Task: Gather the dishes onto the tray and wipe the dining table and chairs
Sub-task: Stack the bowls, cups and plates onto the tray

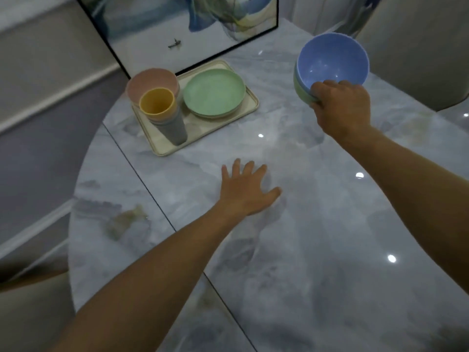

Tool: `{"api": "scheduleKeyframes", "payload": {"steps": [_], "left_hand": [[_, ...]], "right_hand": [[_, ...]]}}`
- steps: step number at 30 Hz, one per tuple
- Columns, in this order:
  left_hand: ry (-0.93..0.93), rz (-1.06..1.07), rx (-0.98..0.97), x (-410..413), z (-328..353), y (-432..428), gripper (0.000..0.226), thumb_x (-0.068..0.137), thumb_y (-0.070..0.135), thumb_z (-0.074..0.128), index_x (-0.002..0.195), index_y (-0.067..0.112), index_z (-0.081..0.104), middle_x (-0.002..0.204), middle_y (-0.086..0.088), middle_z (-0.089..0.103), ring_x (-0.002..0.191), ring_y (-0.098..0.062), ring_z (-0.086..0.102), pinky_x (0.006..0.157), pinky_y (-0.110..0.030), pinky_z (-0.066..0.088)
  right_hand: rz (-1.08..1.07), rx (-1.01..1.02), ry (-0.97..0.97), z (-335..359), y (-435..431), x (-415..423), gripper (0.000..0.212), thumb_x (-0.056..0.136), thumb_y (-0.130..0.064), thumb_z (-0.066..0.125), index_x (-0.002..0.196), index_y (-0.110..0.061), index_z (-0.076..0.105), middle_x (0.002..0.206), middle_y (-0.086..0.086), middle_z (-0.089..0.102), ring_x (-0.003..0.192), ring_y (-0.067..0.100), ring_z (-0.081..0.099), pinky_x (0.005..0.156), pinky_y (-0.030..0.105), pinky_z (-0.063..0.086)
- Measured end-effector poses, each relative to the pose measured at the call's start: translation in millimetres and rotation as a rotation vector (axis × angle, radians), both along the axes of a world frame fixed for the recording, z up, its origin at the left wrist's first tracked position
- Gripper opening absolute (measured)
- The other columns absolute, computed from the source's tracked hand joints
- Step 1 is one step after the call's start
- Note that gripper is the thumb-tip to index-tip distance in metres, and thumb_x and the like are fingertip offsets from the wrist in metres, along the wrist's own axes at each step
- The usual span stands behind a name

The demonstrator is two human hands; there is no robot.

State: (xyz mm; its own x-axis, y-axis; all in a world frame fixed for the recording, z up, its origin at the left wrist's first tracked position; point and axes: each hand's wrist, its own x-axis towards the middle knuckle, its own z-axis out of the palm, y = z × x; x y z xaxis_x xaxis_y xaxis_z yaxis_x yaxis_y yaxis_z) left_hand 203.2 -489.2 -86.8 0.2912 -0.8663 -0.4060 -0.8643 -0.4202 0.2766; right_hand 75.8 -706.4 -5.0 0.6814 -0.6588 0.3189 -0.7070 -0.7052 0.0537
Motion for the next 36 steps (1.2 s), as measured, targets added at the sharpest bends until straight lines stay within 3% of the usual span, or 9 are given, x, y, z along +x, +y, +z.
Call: {"api": "scheduleKeyframes", "payload": {"steps": [3, 7, 10, 12, 18, 23, 30, 36], "left_hand": [[-0.04, 0.079, -0.018, 52, 13, 36, 0.085, 0.093, 0.081, 0.035, 0.164, 0.035, 0.025, 0.174, 0.001, 0.016, 0.161, -0.029, 0.004, 0.128, -0.057, 0.0], [-0.09, 0.254, -0.077, 128, 23, 85, 0.074, 0.096, 0.074, 0.042, 0.155, 0.03, 0.045, 0.167, -0.003, 0.035, 0.155, -0.03, 0.024, 0.126, -0.054, 0.019], [-0.085, 0.38, -0.05, 180, 22, 115, 0.072, 0.097, 0.073, 0.044, 0.153, 0.028, 0.048, 0.165, -0.005, 0.039, 0.152, -0.032, 0.03, 0.122, -0.054, 0.028], [-0.081, 0.458, -0.038, 212, 21, 132, 0.071, 0.098, 0.07, 0.046, 0.154, 0.027, 0.046, 0.165, -0.006, 0.037, 0.152, -0.033, 0.029, 0.12, -0.053, 0.031], [0.005, 0.542, 0.026, 293, 8, 174, 0.08, 0.096, 0.059, 0.062, 0.162, 0.028, 0.03, 0.173, -0.009, 0.013, 0.158, -0.034, 0.009, 0.123, -0.053, 0.024], [-0.06, 0.451, 0.08, 302, -5, 181, 0.098, 0.089, 0.069, 0.066, 0.164, 0.03, 0.016, 0.172, -0.009, 0.008, 0.157, -0.036, 0.011, 0.118, -0.058, 0.03], [-0.048, 0.457, 0.061, 308, -27, 180, 0.1, 0.09, 0.073, 0.059, 0.165, 0.03, 0.008, 0.174, -0.013, -0.002, 0.158, -0.042, 0.003, 0.123, -0.063, 0.017], [-0.021, 0.465, 0.06, 310, -35, 178, 0.1, 0.092, 0.071, 0.057, 0.165, 0.03, 0.002, 0.174, -0.013, -0.009, 0.159, -0.042, -0.004, 0.124, -0.065, 0.01]], "right_hand": [[0.053, 0.026, 0.013, 13, 17, 35, 0.015, 0.092, -0.018, 0.066, 0.104, -0.009, 0.064, 0.095, 0.02, 0.068, 0.083, 0.045, 0.062, 0.07, 0.045, 0.044], [0.133, 0.082, -0.06, 33, 43, 89, 0.017, 0.094, -0.023, 0.065, 0.105, -0.01, 0.063, 0.1, 0.017, 0.068, 0.09, 0.043, 0.062, 0.07, 0.042, 0.042], [0.143, 0.184, -0.156, 48, 62, 129, 0.017, 0.095, -0.028, 0.063, 0.105, -0.014, 0.063, 0.105, 0.01, 0.068, 0.099, 0.039, 0.062, 0.072, 0.04, 0.044], [0.159, 0.233, -0.212, 57, 72, 156, 0.012, 0.093, -0.029, 0.064, 0.099, -0.018, 0.06, 0.096, 0.005, 0.064, 0.097, 0.035, 0.061, 0.07, 0.037, 0.04], [0.249, 0.387, -0.257, 72, 97, 245, 0.022, 0.085, -0.029, 0.066, 0.079, -0.016, 0.05, 0.077, 0.004, 0.05, 0.074, 0.023, 0.046, 0.061, 0.032, 0.034], [0.286, 0.414, -0.168, 66, 115, 304, 0.016, 0.081, -0.022, 0.064, 0.079, -0.016, 0.05, 0.081, 0.005, 0.05, 0.076, 0.023, 0.044, 0.062, 0.032, 0.031], [0.282, 0.473, -0.029, 41, 137, 379, 0.031, 0.08, -0.009, 0.056, 0.067, -0.019, 0.029, 0.068, 0.001, 0.034, 0.073, 0.023, 0.041, 0.058, 0.031, 0.026], [0.239, 0.449, 0.173, 24, 142, 411, 0.028, 0.086, -0.004, 0.056, 0.068, -0.02, 0.04, 0.075, 0.002, 0.042, 0.08, 0.029, 0.046, 0.067, 0.037, 0.04]]}}
